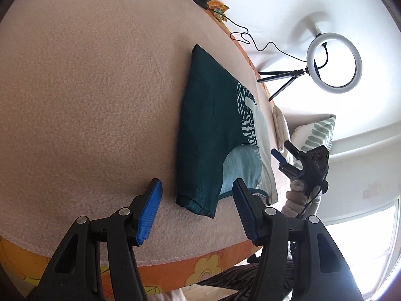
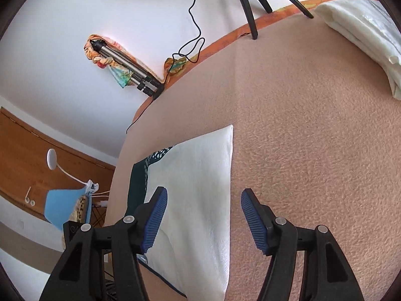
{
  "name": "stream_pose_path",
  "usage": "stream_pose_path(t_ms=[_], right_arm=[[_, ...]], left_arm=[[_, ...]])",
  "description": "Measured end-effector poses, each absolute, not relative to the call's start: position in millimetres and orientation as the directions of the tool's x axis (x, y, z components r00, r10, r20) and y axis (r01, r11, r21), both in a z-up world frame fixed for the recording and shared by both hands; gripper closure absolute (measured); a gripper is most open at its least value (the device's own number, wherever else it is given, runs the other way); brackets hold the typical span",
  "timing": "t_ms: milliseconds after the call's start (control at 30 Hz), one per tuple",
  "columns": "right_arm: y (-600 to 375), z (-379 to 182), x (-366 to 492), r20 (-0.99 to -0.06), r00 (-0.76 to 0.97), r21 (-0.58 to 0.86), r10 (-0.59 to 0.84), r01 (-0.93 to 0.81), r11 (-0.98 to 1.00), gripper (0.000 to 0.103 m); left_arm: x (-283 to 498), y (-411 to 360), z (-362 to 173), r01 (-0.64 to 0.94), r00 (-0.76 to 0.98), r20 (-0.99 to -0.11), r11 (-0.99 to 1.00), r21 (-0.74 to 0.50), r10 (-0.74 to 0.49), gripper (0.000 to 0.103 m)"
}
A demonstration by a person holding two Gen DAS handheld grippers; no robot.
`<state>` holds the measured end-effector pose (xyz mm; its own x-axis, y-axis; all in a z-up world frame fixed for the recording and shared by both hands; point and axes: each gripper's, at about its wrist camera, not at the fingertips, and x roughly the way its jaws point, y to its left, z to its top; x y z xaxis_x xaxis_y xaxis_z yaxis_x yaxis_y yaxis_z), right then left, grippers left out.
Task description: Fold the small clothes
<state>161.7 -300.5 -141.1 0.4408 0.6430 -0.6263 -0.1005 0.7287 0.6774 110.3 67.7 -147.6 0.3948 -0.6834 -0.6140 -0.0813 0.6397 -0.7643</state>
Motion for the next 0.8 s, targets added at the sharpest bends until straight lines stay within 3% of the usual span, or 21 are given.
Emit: stream_pose_path(t_ms=[433, 800], right_arm=[[-286, -163, 185, -0.605, 0.374, 0.724, 0.702, -0.107, 0.681, 0.05], [-267, -169, 195, -0.577, 0.37, 0.746, 0.728, -0.122, 0.654, 0.06]], left_arm=[[125, 41, -148, -0.023, 0.358, -0.584, 0.618, -0.786, -0.729, 0.041], [147, 10, -140, 0.037, 0.356, -0.619, 0.673, -0.739, -0.7, 0.041]])
